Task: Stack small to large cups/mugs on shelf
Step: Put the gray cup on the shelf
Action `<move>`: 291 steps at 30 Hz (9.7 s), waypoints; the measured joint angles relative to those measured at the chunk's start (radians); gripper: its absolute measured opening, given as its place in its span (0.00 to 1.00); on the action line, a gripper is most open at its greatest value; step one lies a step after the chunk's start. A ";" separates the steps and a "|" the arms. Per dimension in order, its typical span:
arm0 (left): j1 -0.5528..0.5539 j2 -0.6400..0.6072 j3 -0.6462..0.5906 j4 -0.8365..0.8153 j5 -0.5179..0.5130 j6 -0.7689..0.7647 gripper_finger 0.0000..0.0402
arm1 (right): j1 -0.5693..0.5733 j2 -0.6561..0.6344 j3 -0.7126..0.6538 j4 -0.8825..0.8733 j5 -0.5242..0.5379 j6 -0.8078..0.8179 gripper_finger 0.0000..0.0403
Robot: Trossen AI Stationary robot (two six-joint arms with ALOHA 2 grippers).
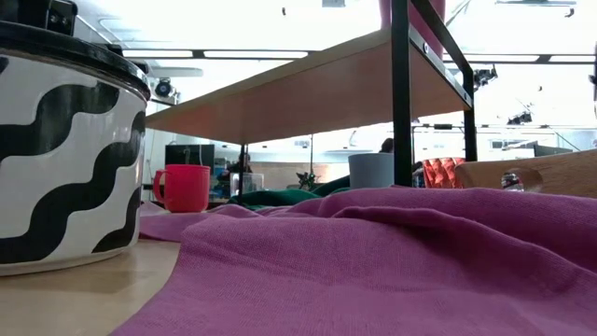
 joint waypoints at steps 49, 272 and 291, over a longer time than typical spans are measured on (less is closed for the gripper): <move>0.000 0.000 0.000 0.000 0.000 0.000 0.00 | 0.292 0.682 0.220 -0.184 0.368 -0.236 0.15; 0.000 0.000 0.000 0.000 0.000 0.000 0.00 | -0.488 0.993 0.827 -0.420 0.397 -1.021 0.06; 0.000 0.000 0.000 0.000 0.000 0.000 0.00 | -0.489 1.006 0.827 -0.367 0.418 -1.042 0.06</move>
